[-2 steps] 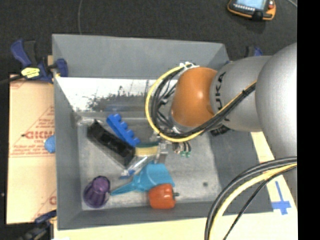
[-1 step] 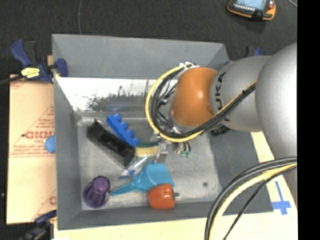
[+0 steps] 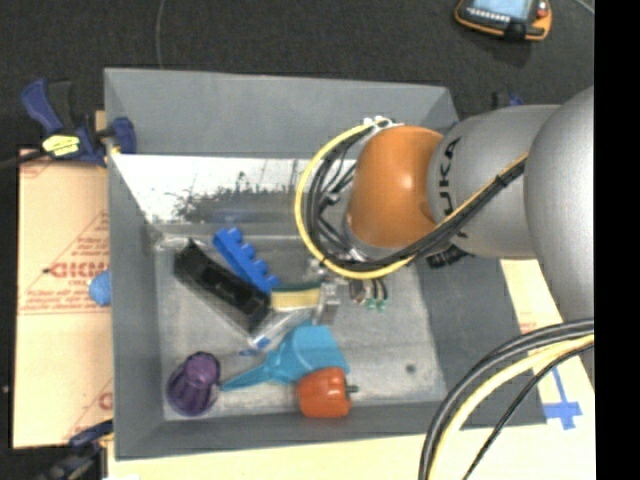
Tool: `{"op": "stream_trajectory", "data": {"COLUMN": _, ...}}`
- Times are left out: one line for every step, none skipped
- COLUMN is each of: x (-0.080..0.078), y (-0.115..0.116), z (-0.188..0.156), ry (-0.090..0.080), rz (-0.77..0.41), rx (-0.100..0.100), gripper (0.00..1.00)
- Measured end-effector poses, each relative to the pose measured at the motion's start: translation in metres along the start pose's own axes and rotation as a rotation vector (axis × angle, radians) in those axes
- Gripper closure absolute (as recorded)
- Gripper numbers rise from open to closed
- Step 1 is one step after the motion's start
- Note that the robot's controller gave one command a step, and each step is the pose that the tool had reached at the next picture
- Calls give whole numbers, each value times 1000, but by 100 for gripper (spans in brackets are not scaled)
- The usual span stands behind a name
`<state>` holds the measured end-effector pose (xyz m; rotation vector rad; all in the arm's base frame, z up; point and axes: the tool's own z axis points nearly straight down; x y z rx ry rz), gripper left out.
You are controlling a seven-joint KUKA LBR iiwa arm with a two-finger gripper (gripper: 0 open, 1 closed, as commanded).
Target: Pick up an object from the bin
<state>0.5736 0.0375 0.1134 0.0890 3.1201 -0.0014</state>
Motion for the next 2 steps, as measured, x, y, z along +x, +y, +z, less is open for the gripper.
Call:
{"op": "stream_trajectory", "data": {"x": 23, "y": 2, "z": -107, "ry": -5, "rz": -380, "rx": 0, "gripper": 100}}
{"op": "stream_trajectory", "data": {"x": 15, "y": -2, "z": -111, "ry": -27, "rz": -319, "rx": 0, "gripper": 100}}
